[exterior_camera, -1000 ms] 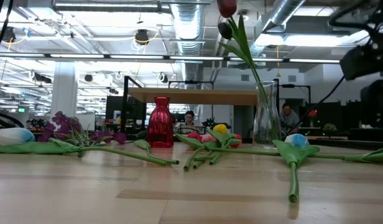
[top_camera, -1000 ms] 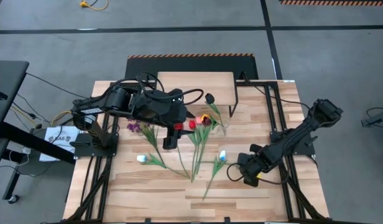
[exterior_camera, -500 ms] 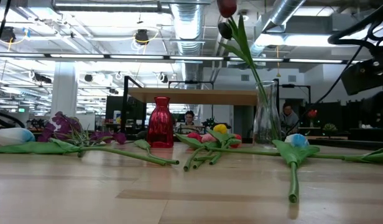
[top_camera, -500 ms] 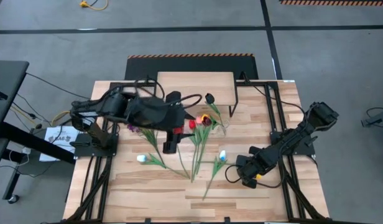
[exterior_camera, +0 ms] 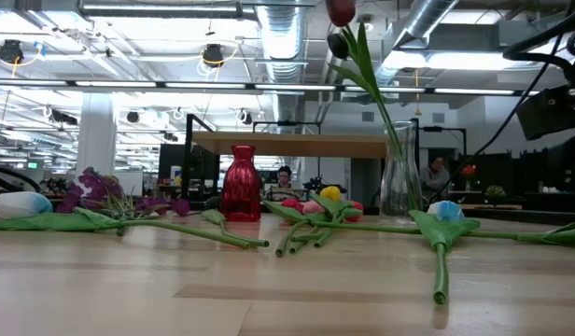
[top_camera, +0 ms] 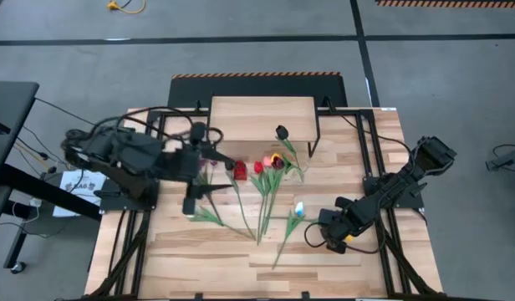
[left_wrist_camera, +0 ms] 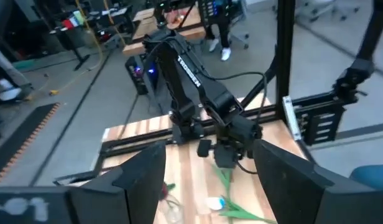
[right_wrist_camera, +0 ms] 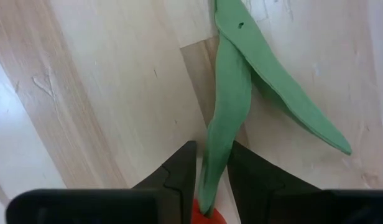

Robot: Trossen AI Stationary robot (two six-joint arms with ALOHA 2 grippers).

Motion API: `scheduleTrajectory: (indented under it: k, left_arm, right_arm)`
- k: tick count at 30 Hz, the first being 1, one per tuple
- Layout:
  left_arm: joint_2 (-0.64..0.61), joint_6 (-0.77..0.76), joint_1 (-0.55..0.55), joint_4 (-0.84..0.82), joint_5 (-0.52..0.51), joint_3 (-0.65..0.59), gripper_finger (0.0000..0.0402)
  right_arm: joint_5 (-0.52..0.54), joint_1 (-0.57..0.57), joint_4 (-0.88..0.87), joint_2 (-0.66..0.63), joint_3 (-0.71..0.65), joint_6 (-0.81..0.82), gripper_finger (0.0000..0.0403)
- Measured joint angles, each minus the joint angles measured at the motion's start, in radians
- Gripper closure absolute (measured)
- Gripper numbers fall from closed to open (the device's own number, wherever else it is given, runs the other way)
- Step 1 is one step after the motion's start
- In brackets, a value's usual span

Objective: Pick and place flowers into a vace then onto a shelf
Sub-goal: Put the bottom yellow flower into the transparent vase

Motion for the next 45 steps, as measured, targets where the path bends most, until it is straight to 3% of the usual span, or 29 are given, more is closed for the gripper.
scheduleTrajectory:
  k: [5,10,14,17,20,26,38,45]
  left_arm:
    - [-0.244,-0.033,0.071,0.281,0.124,-0.465,0.0168]
    - [-0.492,-0.061,0.094,0.583,0.138,-0.899,0.0168]
    - [-0.637,-0.093,0.091,0.779,0.209,-1.138,0.0168]
    - [-0.703,-0.12,0.087,0.905,0.295,-1.253,0.0168]
    - [-0.732,-0.125,0.087,0.968,0.352,-1.322,0.0168]
    - [-0.717,-0.153,0.087,0.979,0.417,-1.347,0.0168]
    - [-0.647,-0.153,0.087,1.057,0.401,-1.347,0.0168]
    - [-0.647,-0.164,0.087,1.08,0.421,-1.347,0.0168]
  right_arm:
    - [-0.001,0.004,0.001,0.0,0.0,0.013,0.0321]
    - [-0.005,0.004,0.001,0.0,0.002,0.013,0.0321]
    - [-0.007,0.004,0.001,0.0,0.002,0.013,0.0333]
    - [-0.009,0.004,0.007,0.001,0.002,0.013,0.0365]
    - [-0.002,0.004,0.012,0.001,0.003,0.02,0.0394]
    - [0.009,0.004,-0.048,0.008,0.044,0.016,0.0398]
    - [0.177,0.003,-0.572,0.004,0.338,0.028,0.0401]
    - [0.265,0.023,-0.691,0.003,0.504,-0.014,0.0402]
